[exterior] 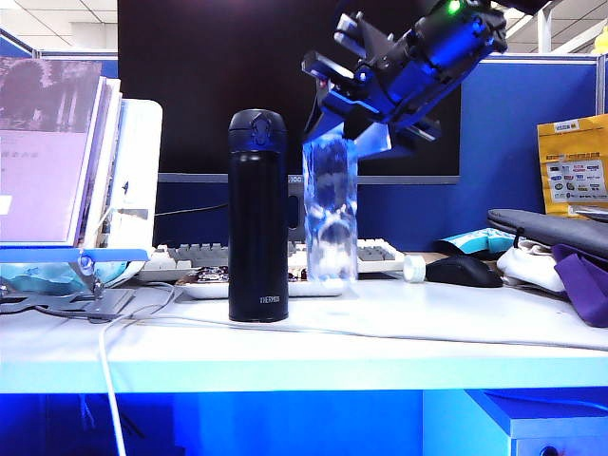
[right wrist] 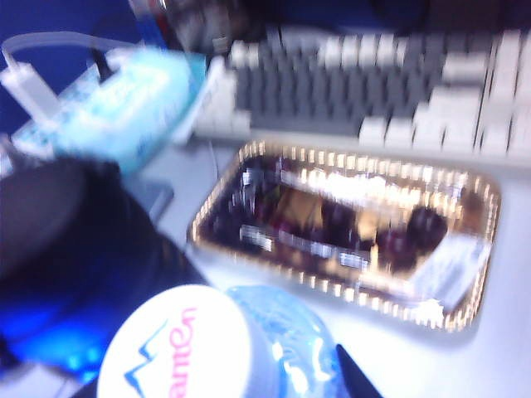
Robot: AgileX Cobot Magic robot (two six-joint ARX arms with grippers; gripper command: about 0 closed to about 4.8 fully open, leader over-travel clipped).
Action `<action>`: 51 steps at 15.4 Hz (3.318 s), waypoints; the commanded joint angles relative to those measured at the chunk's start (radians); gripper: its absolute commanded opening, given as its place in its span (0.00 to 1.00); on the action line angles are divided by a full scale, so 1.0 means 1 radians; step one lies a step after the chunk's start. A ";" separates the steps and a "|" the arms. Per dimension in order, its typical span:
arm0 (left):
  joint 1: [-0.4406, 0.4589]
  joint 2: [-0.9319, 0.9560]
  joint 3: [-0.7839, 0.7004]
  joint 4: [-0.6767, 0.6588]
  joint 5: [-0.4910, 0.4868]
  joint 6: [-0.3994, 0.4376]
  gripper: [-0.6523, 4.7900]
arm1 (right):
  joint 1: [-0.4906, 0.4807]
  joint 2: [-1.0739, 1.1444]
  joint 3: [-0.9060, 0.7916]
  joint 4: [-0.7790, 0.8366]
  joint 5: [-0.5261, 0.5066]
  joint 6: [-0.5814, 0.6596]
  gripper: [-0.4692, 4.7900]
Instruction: Pick up the mineral water bottle and place it vertically to the right of the black thermos cup.
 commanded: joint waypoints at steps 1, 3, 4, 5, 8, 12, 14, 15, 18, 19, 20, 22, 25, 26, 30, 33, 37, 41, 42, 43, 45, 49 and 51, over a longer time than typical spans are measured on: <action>0.001 -0.003 -0.006 -0.019 0.002 -0.003 0.11 | -0.001 -0.006 0.031 0.027 -0.018 0.000 0.62; 0.001 -0.003 -0.006 -0.019 0.002 -0.003 0.11 | -0.001 0.024 0.060 0.026 -0.025 -0.004 0.61; 0.001 -0.003 -0.006 -0.019 0.002 -0.003 0.11 | -0.001 0.051 0.081 0.019 -0.028 -0.004 0.61; 0.001 -0.003 -0.006 -0.019 0.002 -0.003 0.11 | -0.001 0.061 0.089 0.011 -0.028 -0.004 0.61; 0.001 -0.003 -0.006 -0.019 0.002 -0.003 0.11 | -0.001 0.086 0.098 -0.021 -0.028 -0.005 0.61; 0.001 -0.003 -0.006 -0.018 0.003 -0.003 0.11 | -0.007 0.111 0.098 -0.019 -0.028 -0.004 0.62; 0.001 -0.003 -0.006 -0.018 0.003 -0.003 0.11 | -0.007 0.111 0.098 -0.023 -0.028 -0.004 0.73; 0.001 -0.003 -0.006 -0.018 0.003 -0.003 0.11 | -0.007 0.111 0.098 -0.017 -0.028 -0.004 0.91; 0.001 -0.003 -0.006 -0.018 0.003 -0.003 0.11 | -0.007 0.111 0.098 -0.014 -0.032 -0.005 0.91; 0.001 -0.003 -0.006 -0.018 0.003 -0.003 0.11 | -0.007 0.109 0.098 -0.008 -0.032 -0.004 0.91; 0.001 -0.003 -0.006 -0.018 0.003 -0.003 0.11 | -0.006 0.108 0.098 -0.002 -0.032 -0.004 0.91; 0.001 -0.003 -0.006 -0.018 0.003 -0.003 0.11 | -0.006 0.074 0.099 0.010 -0.043 -0.004 0.91; 0.001 -0.003 -0.006 -0.018 0.003 -0.003 0.11 | -0.007 -0.009 0.099 0.006 -0.043 -0.005 0.71; 0.001 -0.003 -0.006 -0.018 0.003 -0.003 0.11 | -0.007 -0.048 0.099 0.006 -0.039 -0.014 0.45; 0.001 -0.003 -0.006 -0.018 0.003 -0.003 0.11 | -0.007 -0.211 0.098 0.009 -0.018 -0.120 0.09; 0.001 -0.003 -0.006 -0.018 0.003 -0.003 0.11 | -0.007 -0.428 0.099 -0.020 0.137 -0.169 0.09; 0.001 -0.003 -0.006 -0.018 0.002 -0.003 0.11 | -0.006 -0.703 0.098 -0.206 0.295 -0.301 0.09; 0.001 -0.003 -0.006 -0.018 0.002 -0.003 0.11 | -0.006 -0.985 0.098 -0.528 0.460 -0.326 0.09; 0.001 -0.003 -0.006 -0.018 0.002 -0.003 0.11 | -0.006 -1.032 0.098 -0.604 0.492 -0.326 0.09; 0.001 -0.003 -0.006 -0.018 0.002 -0.003 0.11 | -0.006 -1.073 0.097 -0.678 0.517 -0.326 0.09; 0.001 -0.003 -0.006 -0.018 0.002 -0.003 0.11 | -0.008 -1.139 0.052 -0.777 0.522 -0.327 0.09; 0.001 -0.003 -0.006 -0.018 0.002 -0.003 0.11 | -0.089 -1.360 -0.407 -0.470 0.455 -0.326 0.09; 0.001 -0.003 -0.006 -0.018 0.002 -0.003 0.11 | -0.162 -1.458 -0.660 -0.298 0.332 -0.325 0.09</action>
